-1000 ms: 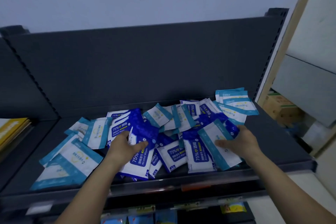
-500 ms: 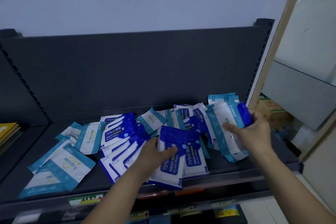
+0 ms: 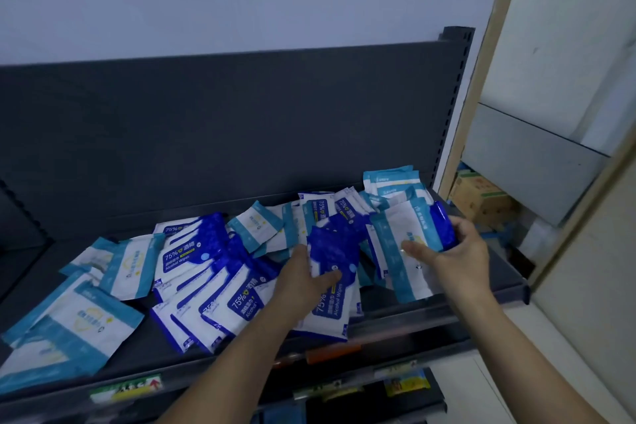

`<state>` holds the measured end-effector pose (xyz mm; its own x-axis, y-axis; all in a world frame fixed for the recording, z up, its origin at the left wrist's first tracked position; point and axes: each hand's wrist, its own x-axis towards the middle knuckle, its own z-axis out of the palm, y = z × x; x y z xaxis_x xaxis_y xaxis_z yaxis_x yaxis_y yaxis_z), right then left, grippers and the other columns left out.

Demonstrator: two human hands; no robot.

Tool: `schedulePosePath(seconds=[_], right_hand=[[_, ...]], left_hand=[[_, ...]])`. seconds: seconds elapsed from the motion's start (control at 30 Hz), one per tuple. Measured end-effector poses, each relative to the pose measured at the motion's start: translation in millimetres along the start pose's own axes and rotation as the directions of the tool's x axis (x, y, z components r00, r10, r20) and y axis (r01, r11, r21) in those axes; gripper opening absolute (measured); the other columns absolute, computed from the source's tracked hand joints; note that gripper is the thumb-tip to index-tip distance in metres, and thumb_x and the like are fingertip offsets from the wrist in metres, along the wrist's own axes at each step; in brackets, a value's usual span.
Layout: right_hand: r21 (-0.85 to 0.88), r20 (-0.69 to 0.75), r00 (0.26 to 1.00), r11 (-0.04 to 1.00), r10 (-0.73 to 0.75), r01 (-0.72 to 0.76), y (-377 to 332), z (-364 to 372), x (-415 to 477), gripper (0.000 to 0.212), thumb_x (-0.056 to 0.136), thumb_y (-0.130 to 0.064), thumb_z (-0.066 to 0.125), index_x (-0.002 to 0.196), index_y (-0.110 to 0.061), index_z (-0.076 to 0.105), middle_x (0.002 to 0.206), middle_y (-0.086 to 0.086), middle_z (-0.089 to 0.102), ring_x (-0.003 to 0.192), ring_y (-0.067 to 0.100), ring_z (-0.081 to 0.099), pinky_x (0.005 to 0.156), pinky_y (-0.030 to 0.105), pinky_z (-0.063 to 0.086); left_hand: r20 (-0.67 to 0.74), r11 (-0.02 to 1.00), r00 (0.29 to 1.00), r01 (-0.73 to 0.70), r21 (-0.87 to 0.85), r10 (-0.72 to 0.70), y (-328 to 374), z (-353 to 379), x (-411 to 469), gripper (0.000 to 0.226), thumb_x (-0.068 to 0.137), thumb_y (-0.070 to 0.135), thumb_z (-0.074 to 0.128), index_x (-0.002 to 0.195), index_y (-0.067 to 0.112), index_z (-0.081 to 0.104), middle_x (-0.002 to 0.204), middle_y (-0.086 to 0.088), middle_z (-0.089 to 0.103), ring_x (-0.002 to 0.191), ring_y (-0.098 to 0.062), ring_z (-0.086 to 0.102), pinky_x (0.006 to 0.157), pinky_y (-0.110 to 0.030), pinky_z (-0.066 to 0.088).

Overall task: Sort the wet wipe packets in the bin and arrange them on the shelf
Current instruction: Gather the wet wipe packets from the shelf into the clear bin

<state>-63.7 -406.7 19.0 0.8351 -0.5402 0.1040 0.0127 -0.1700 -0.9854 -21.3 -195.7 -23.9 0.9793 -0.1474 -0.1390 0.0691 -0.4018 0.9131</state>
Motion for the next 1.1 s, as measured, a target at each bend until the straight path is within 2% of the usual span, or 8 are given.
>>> schedulePosePath(seconds=[0.1, 0.3, 0.4, 0.5, 0.7, 0.83, 0.93, 1.1], right_hand=[[-0.001, 0.034, 0.998, 0.999, -0.053, 0.053, -4.6, 4.0, -4.7, 0.052, 0.061, -0.009, 0.085, 0.097, -0.025, 0.051, 0.086, -0.011, 0.061, 0.078, 0.004, 0.061, 0.07, 0.032, 0.054], [0.027, 0.211, 0.959, 0.981, -0.192, 0.19, -19.4, 41.7, -27.0, 0.048, 0.064, -0.014, 0.084, 0.1, -0.025, 0.054, 0.088, -0.014, 0.061, 0.073, -0.005, 0.059, 0.058, 0.01, 0.048], [0.059, 0.323, 0.921, 0.976, -0.217, 0.209, -29.8, 75.0, -43.5, 0.055, 0.065, -0.017, 0.084, 0.11, -0.021, 0.053, 0.092, -0.015, 0.059, 0.08, -0.007, 0.056, 0.062, 0.009, 0.043], [0.109, 0.432, 0.867, 0.968, -0.249, 0.224, -41.3, 111.7, -67.9, 0.054, 0.064, -0.014, 0.084, 0.109, -0.019, 0.054, 0.09, -0.018, 0.059, 0.072, -0.012, 0.058, 0.058, 0.007, 0.045], [0.16, 0.61, 0.735, 0.954, -0.297, 0.253, -60.0, 173.5, -133.9, 0.046, 0.061, -0.01, 0.085, 0.093, -0.027, 0.056, 0.086, -0.015, 0.063, 0.068, -0.013, 0.059, 0.056, 0.006, 0.048], [0.166, 0.692, 0.649, 0.945, -0.316, 0.282, -77.2, 216.2, -199.0, 0.049, 0.061, -0.009, 0.085, 0.099, -0.019, 0.056, 0.087, -0.014, 0.061, 0.069, -0.015, 0.058, 0.055, 0.004, 0.046], [0.172, 0.758, 0.561, 0.931, -0.334, 0.322, -90.2, 248.4, -259.4, 0.047, 0.062, -0.009, 0.085, 0.095, -0.023, 0.056, 0.088, -0.006, 0.062, 0.073, -0.002, 0.059, 0.054, 0.009, 0.044], [0.197, 0.86, 0.4, 0.929, -0.317, 0.314, -97.6, 316.7, -374.5, 0.044, 0.061, -0.006, 0.085, 0.088, -0.027, 0.056, 0.084, -0.003, 0.064, 0.067, -0.002, 0.059, 0.054, 0.011, 0.046]], left_hand=[[-0.118, 0.981, 0.976, -0.175, 0.086, 0.184, 12.1, -18.3, -23.9, 0.029, 0.083, 0.022, 0.072, 0.086, 0.028, 0.043, 0.086, 0.006, 0.059, 0.072, -0.006, 0.057, 0.052, -0.009, 0.041], [-0.473, 0.98, 0.859, -0.194, 0.051, 0.195, 9.8, -87.4, -80.4, 0.026, 0.08, 0.017, 0.074, 0.09, 0.021, 0.05, 0.084, 0.009, 0.064, 0.071, -0.001, 0.061, 0.063, -0.018, 0.05], [-0.595, 0.99, 0.794, -0.143, 0.016, 0.125, -7.0, -121.0, -110.8, 0.027, 0.079, 0.014, 0.075, 0.089, 0.022, 0.051, 0.082, 0.007, 0.066, 0.066, 0.0, 0.063, 0.06, -0.017, 0.051], [-0.683, 0.996, 0.73, -0.082, -0.036, 0.035, -28.6, -149.7, -144.0, 0.028, 0.078, 0.016, 0.076, 0.094, 0.019, 0.053, 0.088, 0.002, 0.069, 0.074, -0.01, 0.068, 0.066, -0.031, 0.056], [-0.782, 1.0, 0.623, -0.02, -0.02, -0.003, -57.1, -195.4, -211.5, 0.028, 0.079, 0.014, 0.075, 0.086, 0.021, 0.048, 0.08, 0.006, 0.065, 0.059, 0.002, 0.063, 0.046, -0.013, 0.046], [-0.84, 0.992, 0.542, 0.08, 0.094, 0.036, -87.0, -240.5, -276.0, 0.031, 0.08, 0.02, 0.075, 0.083, 0.029, 0.045, 0.077, 0.011, 0.063, 0.064, 0.004, 0.06, 0.051, -0.012, 0.042], [-0.839, 0.942, 0.534, 0.218, 0.255, 0.104, -115.0, -276.9, -332.4, 0.032, 0.084, 0.029, 0.069, 0.082, 0.034, 0.037, 0.081, 0.012, 0.057, 0.07, 0.0, 0.055, 0.057, -0.017, 0.042], [-0.913, 0.918, 0.408, 0.351, 0.186, 0.029, -175.2, -348.0, -438.3, 0.024, 0.087, 0.036, 0.063, 0.091, 0.034, 0.039, 0.09, 0.009, 0.059, 0.08, -0.007, 0.059, 0.066, -0.03, 0.05]])
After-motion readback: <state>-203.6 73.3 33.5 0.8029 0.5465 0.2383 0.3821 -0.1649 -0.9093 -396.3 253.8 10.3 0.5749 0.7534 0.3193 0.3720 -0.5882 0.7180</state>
